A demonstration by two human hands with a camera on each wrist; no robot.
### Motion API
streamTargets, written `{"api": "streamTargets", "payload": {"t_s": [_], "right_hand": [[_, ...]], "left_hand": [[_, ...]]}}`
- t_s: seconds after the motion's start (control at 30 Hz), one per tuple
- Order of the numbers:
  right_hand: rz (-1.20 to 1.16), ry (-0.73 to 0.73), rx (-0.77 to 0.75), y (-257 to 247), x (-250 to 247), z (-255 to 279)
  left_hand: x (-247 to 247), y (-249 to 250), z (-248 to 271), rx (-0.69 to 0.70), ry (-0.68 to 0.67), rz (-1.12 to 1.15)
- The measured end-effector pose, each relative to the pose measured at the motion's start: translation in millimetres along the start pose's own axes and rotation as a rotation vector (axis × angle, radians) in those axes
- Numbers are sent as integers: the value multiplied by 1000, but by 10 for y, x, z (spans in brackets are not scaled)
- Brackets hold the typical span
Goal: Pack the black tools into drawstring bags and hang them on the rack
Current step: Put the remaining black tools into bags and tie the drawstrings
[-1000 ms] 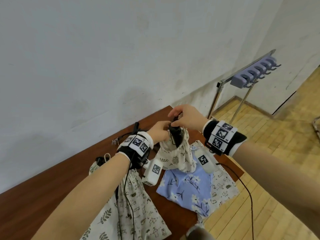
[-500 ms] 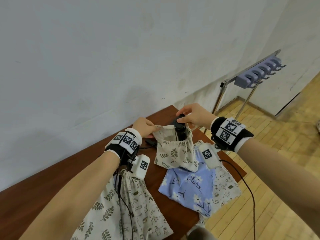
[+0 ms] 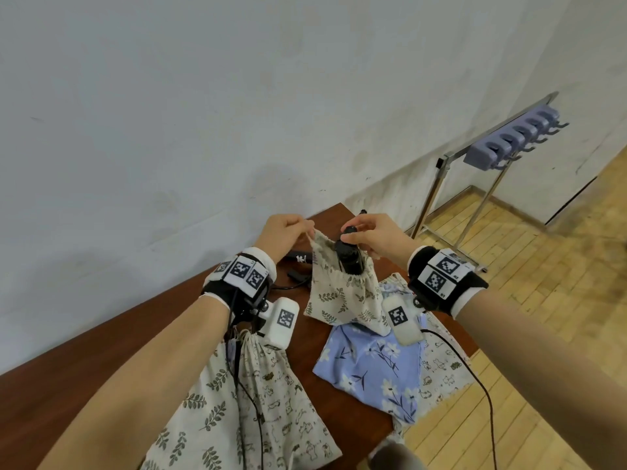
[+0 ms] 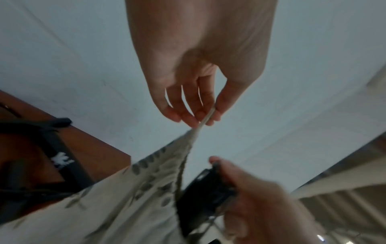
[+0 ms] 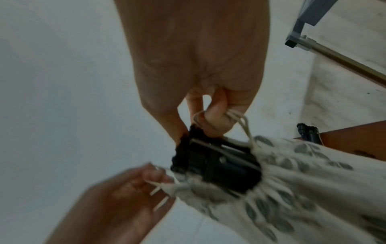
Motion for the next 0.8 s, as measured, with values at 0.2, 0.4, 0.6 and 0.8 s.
{"api": "streamTargets", "payload": {"t_s": [0.2,0.4,0.6,0.8], "right_hand": [[106,4,-69,-37,42,18],[151,64,-65,-56,-217,38],[-276,-41,127,-69,-226,89],[-492,64,188,-210,-266,147]], "left_hand": [[166,734,477,167,-365,257],[175,735,390,156,-383,316],[536,406,210,147,-359,-221],[959,283,96,142,-399,-162]]}}
Point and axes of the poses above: each hand's wrist, its own z-axis away from the middle knuckle, its own x-axis out of the palm, y = z × x, the point moved 7 cm from there along -z, towards the middle knuckle, and after that the axes turned 15 degrees about -x, right-handed, at the moved point
